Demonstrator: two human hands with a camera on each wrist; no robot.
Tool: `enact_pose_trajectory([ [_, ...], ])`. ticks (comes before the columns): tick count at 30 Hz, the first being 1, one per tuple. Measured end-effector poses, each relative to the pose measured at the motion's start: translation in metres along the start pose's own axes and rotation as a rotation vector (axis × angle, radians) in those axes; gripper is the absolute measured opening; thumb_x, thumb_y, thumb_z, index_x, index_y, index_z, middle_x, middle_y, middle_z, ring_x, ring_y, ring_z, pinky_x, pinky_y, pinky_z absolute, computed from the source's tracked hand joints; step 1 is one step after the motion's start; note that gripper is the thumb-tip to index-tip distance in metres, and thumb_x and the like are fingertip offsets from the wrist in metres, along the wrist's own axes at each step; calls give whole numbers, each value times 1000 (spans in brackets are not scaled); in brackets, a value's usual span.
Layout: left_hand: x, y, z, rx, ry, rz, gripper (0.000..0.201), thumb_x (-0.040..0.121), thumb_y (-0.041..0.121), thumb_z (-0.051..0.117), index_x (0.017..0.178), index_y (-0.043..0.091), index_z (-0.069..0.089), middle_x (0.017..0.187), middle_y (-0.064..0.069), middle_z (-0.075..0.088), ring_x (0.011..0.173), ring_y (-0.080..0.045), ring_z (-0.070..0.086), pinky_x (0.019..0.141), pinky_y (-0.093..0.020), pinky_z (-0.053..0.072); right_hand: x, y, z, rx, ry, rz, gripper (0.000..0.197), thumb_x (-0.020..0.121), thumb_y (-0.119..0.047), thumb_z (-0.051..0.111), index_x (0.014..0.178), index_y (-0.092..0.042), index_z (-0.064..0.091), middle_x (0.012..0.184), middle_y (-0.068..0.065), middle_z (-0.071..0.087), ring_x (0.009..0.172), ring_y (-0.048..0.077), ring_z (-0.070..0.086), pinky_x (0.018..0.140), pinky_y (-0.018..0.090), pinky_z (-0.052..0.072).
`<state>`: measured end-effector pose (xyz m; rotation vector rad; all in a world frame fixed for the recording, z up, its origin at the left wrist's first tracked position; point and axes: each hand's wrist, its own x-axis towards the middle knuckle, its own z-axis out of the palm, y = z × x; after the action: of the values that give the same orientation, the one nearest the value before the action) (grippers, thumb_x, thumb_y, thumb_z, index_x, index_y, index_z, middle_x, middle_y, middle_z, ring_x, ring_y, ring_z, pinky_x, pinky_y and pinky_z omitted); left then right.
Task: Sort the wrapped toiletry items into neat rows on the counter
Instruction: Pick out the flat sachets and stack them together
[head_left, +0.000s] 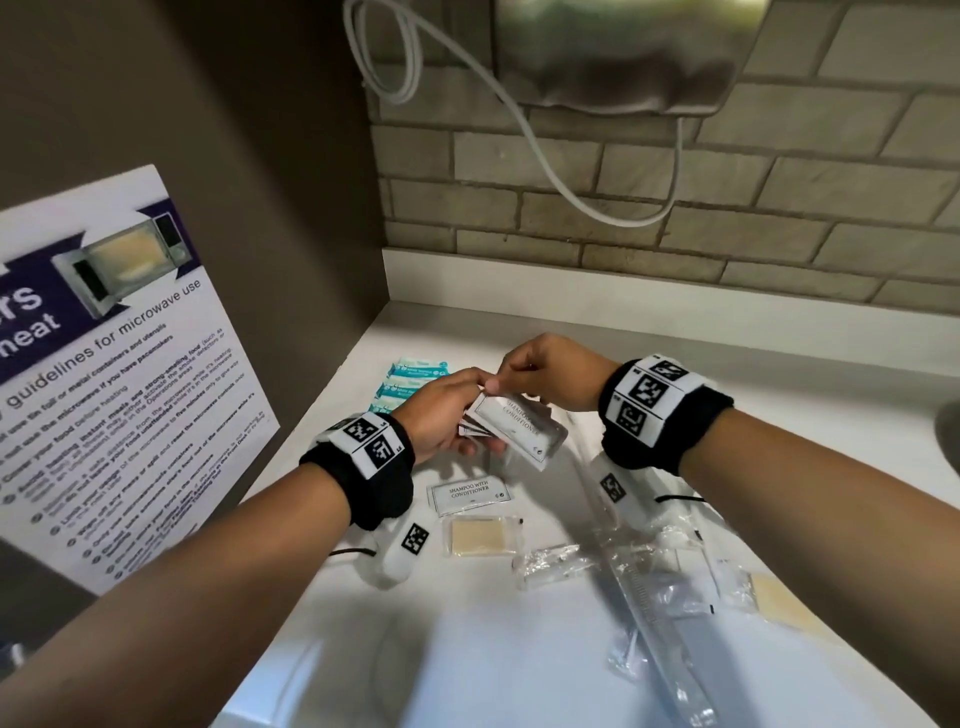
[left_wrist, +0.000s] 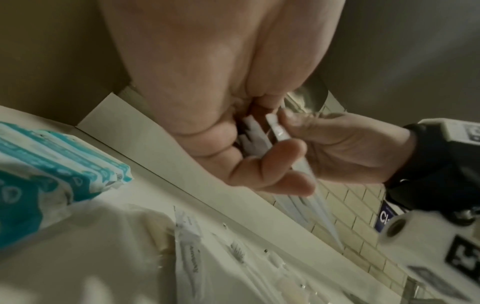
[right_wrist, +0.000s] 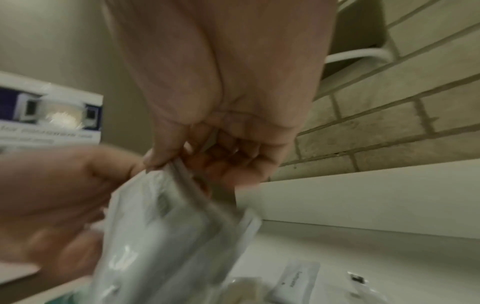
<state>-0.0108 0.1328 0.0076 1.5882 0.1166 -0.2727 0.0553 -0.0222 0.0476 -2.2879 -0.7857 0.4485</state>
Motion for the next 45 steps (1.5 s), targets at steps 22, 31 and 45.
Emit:
enact_pose_trajectory([
  [22, 0, 1, -72, -4, 288, 42, 39, 93, -1, 37, 123, 19, 54, 108, -17, 64, 74, -28, 68, 53, -24, 54, -5, 4, 94, -670, -312, -129, 22, 91, -19, 52, 110, -9, 58, 113, 9, 58, 103, 28, 59, 89, 39, 49],
  [31, 9, -19, -54, 76, 210, -4, 34, 93, -1, 34, 111, 18, 55, 110, -19, 66, 74, -27, 69, 58, -26, 55, -11, 16, 80, -532, -313, 44, 15, 78, -11, 67, 79, -20, 55, 89, -2, 58, 90, 21, 57, 77, 31, 48],
  [45, 4, -10, -31, 8, -34, -17, 28, 96, 38, 54, 109, 14, 59, 104, -15, 68, 74, -26, 69, 61, -30, 54, 3, -9, 27, -352, 48, 41, 36, 66, -24, 86, 75, -18, 52, 66, -8, 51, 60, 11, 46, 51, 22, 33],
])
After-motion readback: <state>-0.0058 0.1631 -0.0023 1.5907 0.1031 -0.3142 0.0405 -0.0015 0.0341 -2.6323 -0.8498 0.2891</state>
